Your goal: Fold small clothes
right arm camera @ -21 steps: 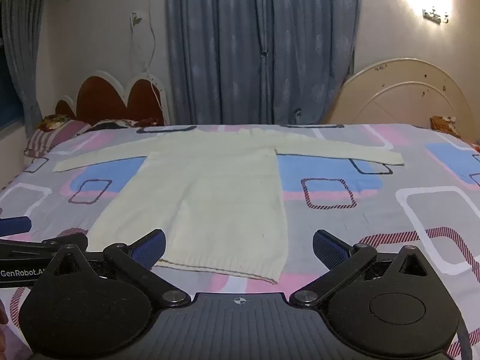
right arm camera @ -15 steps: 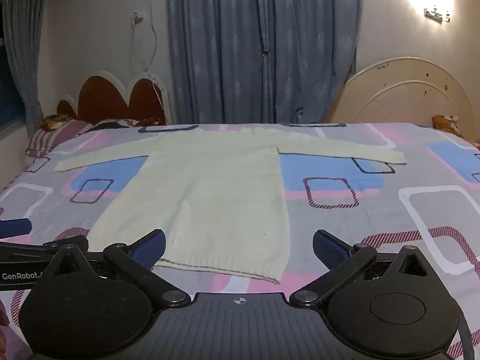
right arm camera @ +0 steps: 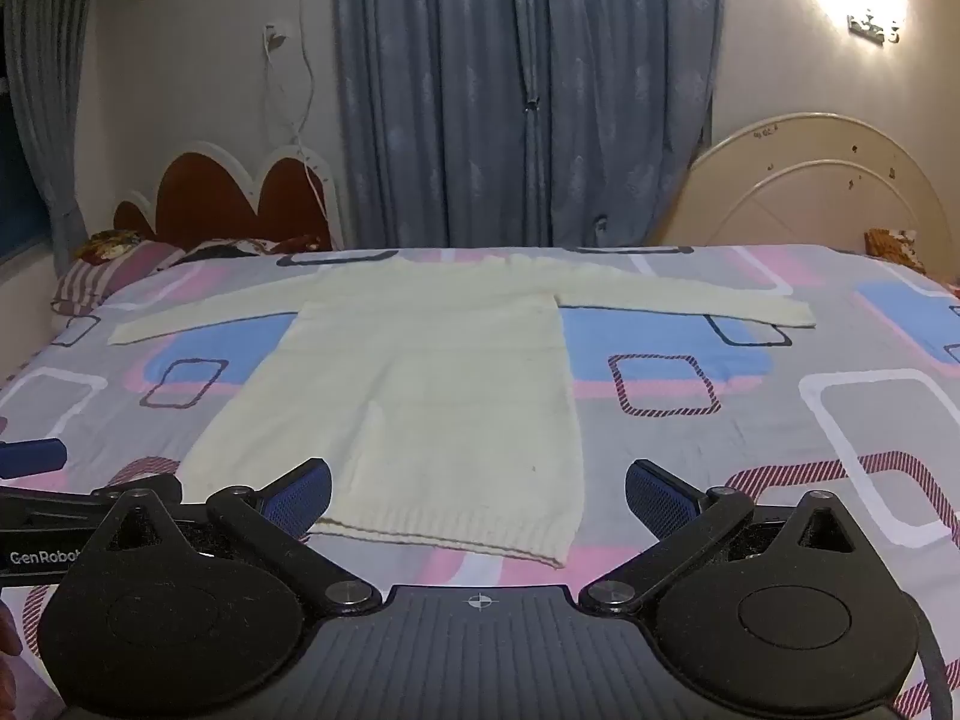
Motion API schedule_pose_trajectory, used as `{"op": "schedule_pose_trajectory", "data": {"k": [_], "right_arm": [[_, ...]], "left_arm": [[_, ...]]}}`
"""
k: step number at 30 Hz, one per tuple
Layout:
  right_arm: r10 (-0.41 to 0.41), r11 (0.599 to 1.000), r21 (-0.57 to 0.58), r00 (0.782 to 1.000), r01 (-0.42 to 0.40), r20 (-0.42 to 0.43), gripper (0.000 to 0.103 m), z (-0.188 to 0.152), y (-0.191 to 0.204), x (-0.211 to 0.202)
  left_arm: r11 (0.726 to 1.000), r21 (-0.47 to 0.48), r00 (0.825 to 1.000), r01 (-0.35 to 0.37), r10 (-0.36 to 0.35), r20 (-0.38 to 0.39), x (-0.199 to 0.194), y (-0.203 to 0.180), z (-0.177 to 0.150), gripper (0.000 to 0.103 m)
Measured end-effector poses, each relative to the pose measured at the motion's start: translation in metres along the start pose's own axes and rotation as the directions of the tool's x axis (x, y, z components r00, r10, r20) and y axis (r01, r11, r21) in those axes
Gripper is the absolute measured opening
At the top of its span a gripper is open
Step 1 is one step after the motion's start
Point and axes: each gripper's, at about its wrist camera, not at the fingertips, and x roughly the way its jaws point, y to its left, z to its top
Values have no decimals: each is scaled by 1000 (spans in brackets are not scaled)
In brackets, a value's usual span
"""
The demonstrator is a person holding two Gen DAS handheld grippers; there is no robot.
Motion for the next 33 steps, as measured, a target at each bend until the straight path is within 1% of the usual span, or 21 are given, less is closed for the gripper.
{"op": "schedule_pose_trajectory", "data": {"k": [33], "right_arm": [[12,1000,-8,1000,-12,2,103,0,4,0]], "left_arm": [[1000,6,1000,-2,2,0,-3,3,1,103]]}}
